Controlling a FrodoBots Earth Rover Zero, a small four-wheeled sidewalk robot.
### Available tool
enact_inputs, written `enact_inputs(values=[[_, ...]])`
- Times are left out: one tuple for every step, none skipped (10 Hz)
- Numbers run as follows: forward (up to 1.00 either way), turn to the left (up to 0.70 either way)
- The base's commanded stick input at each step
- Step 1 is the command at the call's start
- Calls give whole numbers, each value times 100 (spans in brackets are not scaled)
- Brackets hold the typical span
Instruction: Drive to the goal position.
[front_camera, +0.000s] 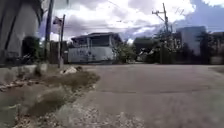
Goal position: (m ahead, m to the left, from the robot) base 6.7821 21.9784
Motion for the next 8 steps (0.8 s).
enact_inputs(values=[[70,0],[70,0],[70,0],[70,0],[70,0],[70,0],[70,0],[70,0]])
